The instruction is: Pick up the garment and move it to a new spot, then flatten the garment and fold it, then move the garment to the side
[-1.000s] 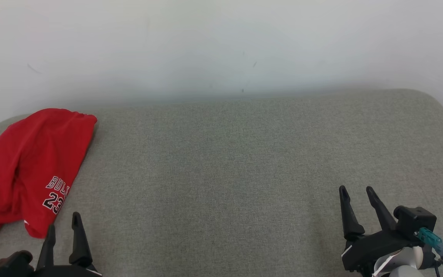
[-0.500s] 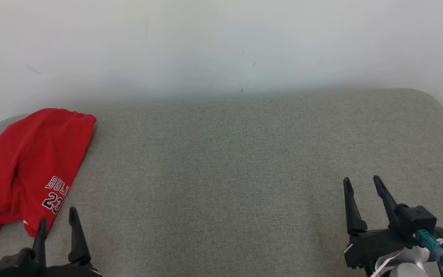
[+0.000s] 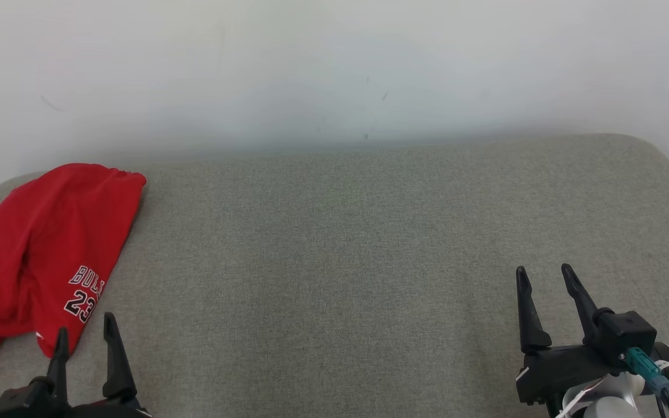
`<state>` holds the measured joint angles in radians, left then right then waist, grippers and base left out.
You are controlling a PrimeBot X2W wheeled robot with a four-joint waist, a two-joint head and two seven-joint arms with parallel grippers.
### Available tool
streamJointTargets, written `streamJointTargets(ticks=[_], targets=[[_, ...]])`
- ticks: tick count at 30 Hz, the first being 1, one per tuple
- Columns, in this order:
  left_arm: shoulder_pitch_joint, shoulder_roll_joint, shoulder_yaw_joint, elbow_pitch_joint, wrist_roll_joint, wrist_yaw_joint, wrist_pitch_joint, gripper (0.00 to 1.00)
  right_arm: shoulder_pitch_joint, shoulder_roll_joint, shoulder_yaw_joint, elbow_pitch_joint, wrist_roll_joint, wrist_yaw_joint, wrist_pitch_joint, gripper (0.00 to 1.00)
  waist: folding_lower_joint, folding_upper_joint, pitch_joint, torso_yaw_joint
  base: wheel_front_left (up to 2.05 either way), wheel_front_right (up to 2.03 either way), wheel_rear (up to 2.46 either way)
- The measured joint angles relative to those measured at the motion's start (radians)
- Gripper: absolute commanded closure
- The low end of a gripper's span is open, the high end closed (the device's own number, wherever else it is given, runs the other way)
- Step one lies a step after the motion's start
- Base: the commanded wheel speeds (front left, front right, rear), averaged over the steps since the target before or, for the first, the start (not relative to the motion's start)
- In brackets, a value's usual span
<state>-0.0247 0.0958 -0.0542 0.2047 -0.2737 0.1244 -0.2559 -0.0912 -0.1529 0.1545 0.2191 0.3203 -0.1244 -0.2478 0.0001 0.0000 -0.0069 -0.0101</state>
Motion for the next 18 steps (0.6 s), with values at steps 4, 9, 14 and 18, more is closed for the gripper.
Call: streamJointTargets(ticks=[4,9,14,18], targets=[[0.000,0.000,0.001,-0.002,0.000,0.000,0.000,0.00,0.000,0.007,0.001,0.001,0.000,0.001,0.000,0.00,0.0000,0.0000,0.000,-0.001,0.00,0.00,0.00],[0.000,-0.002,0.001,-0.002,0.000,0.000,0.000,0.00,0.000,0.023,0.005,0.006,0.000,0.001,0.000,0.00,0.0000,0.0000,-0.001,-0.001,0.00,0.00,0.00],[-0.001,-0.002,-0.011,0.005,0.008,0.000,0.000,0.00,-0.001,0.023,0.013,0.012,0.000,0.007,0.000,0.00,0.0000,0.0000,0.000,0.000,0.00,0.00,0.00],[-0.002,0.002,-0.029,0.005,0.025,0.000,0.002,0.00,-0.001,0.023,0.020,0.016,-0.008,0.007,0.000,0.00,0.0000,0.0000,0.001,0.001,0.00,0.00,0.00]])
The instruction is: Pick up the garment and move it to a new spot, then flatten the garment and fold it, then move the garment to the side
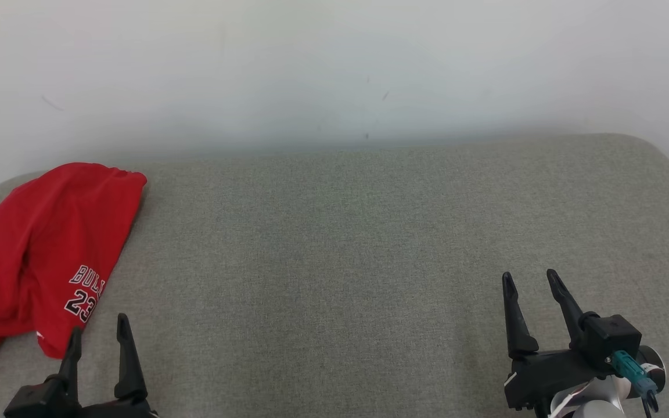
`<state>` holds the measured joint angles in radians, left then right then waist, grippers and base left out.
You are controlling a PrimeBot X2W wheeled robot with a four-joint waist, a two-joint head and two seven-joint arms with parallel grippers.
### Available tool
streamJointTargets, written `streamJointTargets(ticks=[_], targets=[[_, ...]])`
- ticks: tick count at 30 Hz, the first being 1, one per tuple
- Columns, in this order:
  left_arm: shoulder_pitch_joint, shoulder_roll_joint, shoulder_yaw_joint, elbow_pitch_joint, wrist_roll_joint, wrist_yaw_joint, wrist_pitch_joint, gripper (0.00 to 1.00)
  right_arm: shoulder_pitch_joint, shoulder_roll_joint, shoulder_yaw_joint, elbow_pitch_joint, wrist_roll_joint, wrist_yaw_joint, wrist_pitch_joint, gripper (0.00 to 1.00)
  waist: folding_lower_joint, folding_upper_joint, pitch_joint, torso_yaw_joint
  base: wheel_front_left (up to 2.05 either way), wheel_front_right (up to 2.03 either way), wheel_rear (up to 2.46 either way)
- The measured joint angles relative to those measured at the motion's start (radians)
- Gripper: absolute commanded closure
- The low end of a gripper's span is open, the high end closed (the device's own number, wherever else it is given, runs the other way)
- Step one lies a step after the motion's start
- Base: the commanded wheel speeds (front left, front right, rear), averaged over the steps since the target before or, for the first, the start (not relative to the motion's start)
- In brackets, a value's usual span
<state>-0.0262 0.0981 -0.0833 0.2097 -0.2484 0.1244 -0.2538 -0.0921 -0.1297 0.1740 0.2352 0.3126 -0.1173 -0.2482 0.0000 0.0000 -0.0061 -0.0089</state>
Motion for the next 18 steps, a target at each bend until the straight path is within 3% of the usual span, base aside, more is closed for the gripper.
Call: streamJointTargets(ticks=[18], targets=[[-0.006,0.049,-0.067,0.023,0.089,-0.010,0.079,0.00,-0.005,-0.004,0.016,0.031,-0.016,0.004,0.002,0.00,0.0000,0.0000,-0.002,0.003,0.00,0.00,0.00]])
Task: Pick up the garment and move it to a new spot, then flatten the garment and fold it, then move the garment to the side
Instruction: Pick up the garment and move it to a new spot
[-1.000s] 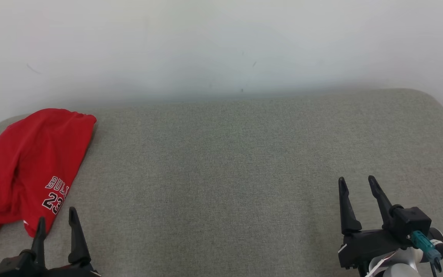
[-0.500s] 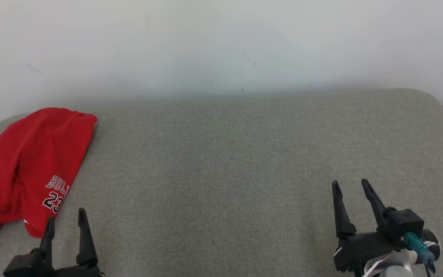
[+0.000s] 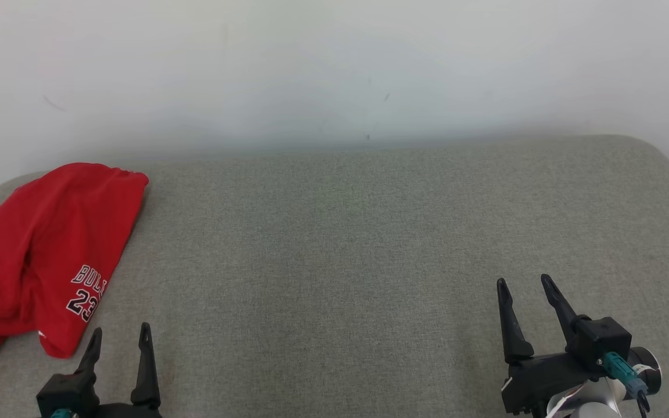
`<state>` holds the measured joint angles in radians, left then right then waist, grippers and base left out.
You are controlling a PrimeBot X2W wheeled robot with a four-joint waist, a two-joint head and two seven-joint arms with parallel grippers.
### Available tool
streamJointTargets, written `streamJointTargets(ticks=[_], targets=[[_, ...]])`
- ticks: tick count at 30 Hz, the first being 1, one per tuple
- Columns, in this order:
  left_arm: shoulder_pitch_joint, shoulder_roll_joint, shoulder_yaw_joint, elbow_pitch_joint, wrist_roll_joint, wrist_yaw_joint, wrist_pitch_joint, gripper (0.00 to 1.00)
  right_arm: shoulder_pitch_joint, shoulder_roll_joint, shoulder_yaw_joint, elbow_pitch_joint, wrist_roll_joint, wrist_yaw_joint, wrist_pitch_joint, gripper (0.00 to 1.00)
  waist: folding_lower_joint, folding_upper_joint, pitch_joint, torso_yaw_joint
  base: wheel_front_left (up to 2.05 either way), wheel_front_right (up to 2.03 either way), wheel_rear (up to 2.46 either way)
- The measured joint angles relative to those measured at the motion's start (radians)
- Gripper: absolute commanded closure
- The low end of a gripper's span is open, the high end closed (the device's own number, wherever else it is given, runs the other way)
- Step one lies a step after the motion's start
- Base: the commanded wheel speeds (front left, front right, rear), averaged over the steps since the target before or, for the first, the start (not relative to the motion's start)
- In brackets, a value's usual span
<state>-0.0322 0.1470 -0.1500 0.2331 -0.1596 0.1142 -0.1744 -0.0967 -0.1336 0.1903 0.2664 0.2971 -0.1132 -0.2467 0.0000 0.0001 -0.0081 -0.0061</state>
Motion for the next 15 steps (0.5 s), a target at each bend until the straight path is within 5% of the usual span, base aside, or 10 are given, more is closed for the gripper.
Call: streamJointTargets(ticks=[15], targets=[[-0.019,-0.017,0.005,-0.001,-0.015,0.000,0.032,0.00,-0.010,0.002,-0.011,0.010,0.005,0.000,0.000,0.00,0.0000,0.0000,-0.001,0.048,0.00,0.00,0.00]])
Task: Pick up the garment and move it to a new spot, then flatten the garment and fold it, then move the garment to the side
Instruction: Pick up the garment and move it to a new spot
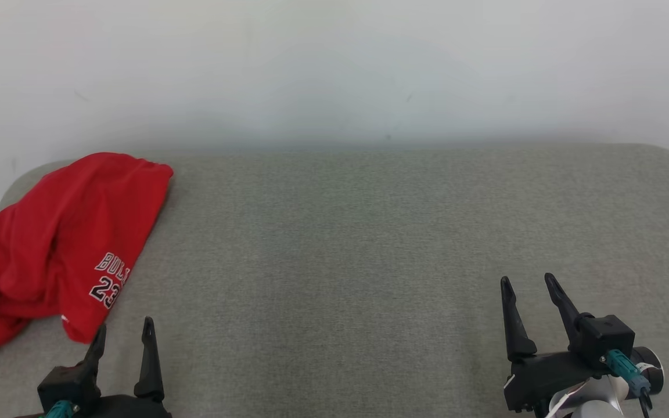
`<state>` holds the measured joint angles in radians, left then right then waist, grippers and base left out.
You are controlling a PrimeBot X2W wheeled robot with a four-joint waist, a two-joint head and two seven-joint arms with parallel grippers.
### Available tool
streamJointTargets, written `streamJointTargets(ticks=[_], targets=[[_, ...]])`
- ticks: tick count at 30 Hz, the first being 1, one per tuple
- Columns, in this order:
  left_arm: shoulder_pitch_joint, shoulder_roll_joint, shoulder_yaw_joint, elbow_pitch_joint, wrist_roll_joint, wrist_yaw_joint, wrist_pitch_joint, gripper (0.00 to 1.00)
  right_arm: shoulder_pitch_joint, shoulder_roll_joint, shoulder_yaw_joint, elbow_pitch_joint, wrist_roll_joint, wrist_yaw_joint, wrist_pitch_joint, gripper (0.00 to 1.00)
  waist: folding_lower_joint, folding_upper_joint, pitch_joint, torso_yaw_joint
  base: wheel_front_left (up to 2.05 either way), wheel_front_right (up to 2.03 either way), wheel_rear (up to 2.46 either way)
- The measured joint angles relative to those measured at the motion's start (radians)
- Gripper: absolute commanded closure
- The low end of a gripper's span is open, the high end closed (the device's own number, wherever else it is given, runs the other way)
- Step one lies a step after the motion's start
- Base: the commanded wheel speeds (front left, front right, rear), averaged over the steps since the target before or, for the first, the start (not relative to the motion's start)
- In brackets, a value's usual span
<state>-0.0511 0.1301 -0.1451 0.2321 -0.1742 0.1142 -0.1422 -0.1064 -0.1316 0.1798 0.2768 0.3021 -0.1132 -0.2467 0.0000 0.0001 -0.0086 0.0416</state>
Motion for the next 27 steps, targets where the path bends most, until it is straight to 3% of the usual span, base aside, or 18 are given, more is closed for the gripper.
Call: streamJointTargets(ticks=[27], targets=[[-0.036,-0.006,0.008,0.034,-0.019,0.000,0.001,0.00,-0.045,0.034,0.036,0.083,0.022,0.034,0.000,0.00,0.0000,-0.0001,0.005,0.277,0.00,0.00,0.00]])
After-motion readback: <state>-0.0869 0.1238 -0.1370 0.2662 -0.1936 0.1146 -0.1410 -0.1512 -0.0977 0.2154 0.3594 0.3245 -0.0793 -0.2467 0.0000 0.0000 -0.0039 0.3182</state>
